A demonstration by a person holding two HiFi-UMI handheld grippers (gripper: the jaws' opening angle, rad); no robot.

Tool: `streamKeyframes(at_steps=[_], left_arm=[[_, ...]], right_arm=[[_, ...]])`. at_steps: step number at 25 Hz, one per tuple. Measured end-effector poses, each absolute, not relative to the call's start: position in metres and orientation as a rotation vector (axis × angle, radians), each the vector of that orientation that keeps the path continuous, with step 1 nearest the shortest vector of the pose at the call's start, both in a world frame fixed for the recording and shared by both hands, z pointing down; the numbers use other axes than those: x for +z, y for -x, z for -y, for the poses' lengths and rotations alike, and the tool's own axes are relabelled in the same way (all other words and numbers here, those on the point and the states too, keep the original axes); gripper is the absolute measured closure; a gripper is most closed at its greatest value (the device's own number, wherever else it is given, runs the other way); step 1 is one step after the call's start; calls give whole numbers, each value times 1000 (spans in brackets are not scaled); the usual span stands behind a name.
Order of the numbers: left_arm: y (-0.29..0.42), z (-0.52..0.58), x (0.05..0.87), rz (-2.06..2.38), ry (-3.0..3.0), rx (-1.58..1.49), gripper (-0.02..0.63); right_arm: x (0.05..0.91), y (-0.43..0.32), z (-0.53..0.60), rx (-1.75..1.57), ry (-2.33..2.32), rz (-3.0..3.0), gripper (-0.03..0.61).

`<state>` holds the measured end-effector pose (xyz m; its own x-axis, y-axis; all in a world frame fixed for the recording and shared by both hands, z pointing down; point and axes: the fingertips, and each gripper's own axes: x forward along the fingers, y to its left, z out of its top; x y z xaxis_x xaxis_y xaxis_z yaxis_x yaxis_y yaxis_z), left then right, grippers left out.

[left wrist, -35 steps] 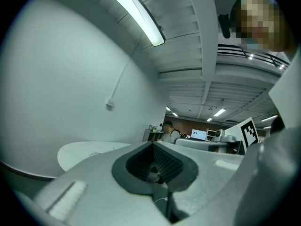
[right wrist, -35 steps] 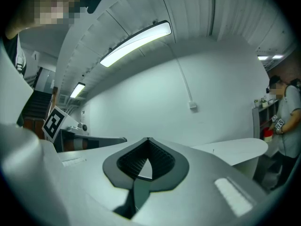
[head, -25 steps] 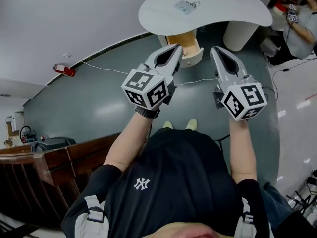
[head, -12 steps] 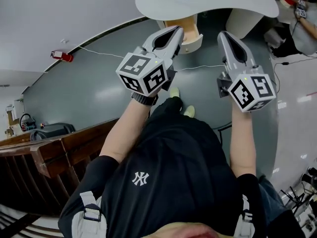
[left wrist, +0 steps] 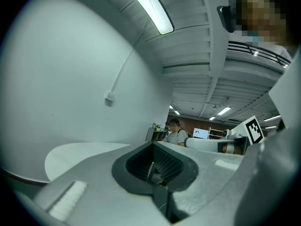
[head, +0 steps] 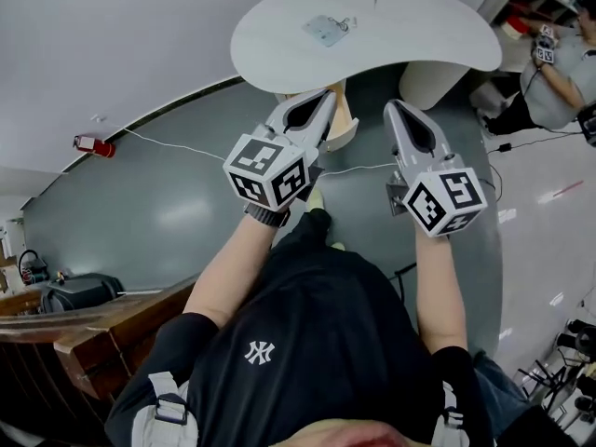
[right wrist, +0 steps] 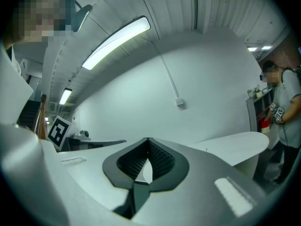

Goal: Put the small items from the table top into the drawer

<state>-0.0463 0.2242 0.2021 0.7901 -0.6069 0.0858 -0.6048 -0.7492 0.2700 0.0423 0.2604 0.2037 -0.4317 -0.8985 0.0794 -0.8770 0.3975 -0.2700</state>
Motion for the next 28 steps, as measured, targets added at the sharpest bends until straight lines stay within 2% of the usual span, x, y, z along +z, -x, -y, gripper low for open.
streamKeyframes(at_steps=[15, 28], left_arm=[[56, -61, 248, 866, -2661, 96, 613], [8, 12, 282, 901, -2606, 129, 613]], right_arm=[[253, -16, -89, -577, 1715, -2596, 549], [296, -44, -2, -644, 1651, -2709, 541]])
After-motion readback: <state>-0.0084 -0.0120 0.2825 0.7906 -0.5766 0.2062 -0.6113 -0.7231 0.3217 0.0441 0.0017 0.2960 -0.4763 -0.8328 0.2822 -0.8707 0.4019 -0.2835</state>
